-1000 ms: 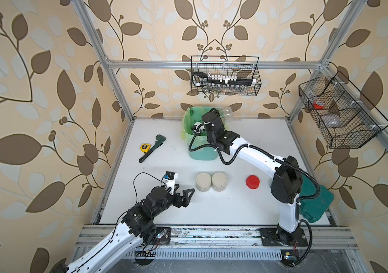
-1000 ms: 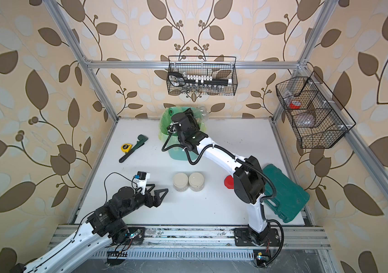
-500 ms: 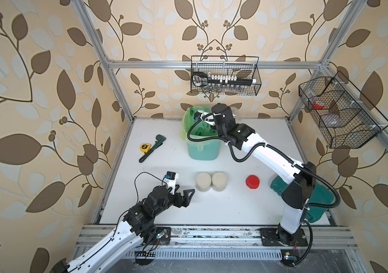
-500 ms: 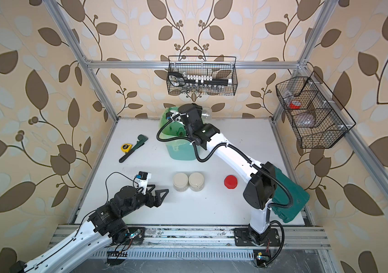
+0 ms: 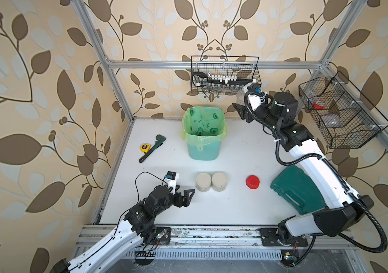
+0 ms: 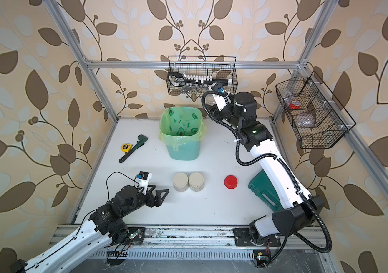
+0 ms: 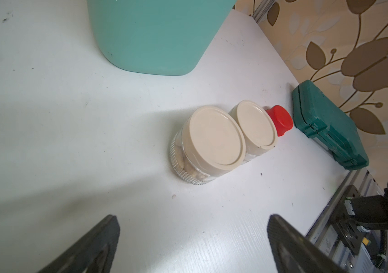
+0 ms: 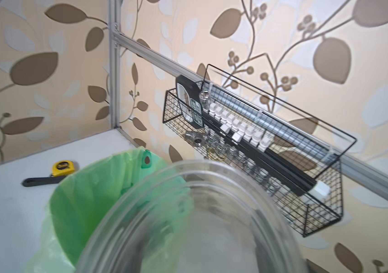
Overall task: Empty moldy peanuts from jars
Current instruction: Pour the moldy peanuts from the jar into the trash bin.
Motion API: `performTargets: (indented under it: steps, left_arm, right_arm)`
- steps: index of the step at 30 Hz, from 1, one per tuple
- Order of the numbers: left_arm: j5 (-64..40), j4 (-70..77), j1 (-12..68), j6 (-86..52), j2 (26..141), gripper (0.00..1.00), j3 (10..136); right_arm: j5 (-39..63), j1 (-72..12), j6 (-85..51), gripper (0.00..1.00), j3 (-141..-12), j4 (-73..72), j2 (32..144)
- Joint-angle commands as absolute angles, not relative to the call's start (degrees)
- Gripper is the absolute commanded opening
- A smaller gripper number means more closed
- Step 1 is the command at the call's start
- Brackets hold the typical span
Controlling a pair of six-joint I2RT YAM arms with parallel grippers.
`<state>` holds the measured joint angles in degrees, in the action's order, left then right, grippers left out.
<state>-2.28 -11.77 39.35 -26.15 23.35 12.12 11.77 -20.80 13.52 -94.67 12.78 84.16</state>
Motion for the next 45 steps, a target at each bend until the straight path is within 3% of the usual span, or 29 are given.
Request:
performTargets:
  steps: [1, 14, 19, 30, 38, 45]
  left_arm:
    - [-1.3, -9.7, 39.5, -26.8, 23.5, 0.99, 13.2]
    - [-0.8, -10.2, 39.4, -26.5, 24.9, 0.99, 14.0]
    - [0.2, -13.9, 39.5, -20.6, 24.7, 0.99, 17.0]
    - [1.4, -12.1, 39.5, -21.3, 24.5, 0.99, 15.5]
    - [1.3, -12.0, 39.5, -21.3, 24.8, 0.99, 15.5]
    - [1.3, -12.1, 39.5, -21.4, 24.5, 0.99, 15.3]
  right_arm:
    - [22.1, -20.3, 6.3, 0.00, -96.8, 13.1, 86.5]
    - [11.5, -21.8, 15.2, 0.00, -102.1, 18.9, 90.8]
    - [0.9, -26.0, 23.3, 0.00, -105.5, 23.4, 93.4]
    - [-16.8, -33.7, 38.4, 0.00, -112.9, 26.5, 100.5]
    - [-33.6, -39.2, 57.0, 0.00, -112.3, 20.6, 106.2]
    - [-41.1, -40.7, 69.8, 0.00, -110.7, 14.2, 109.5]
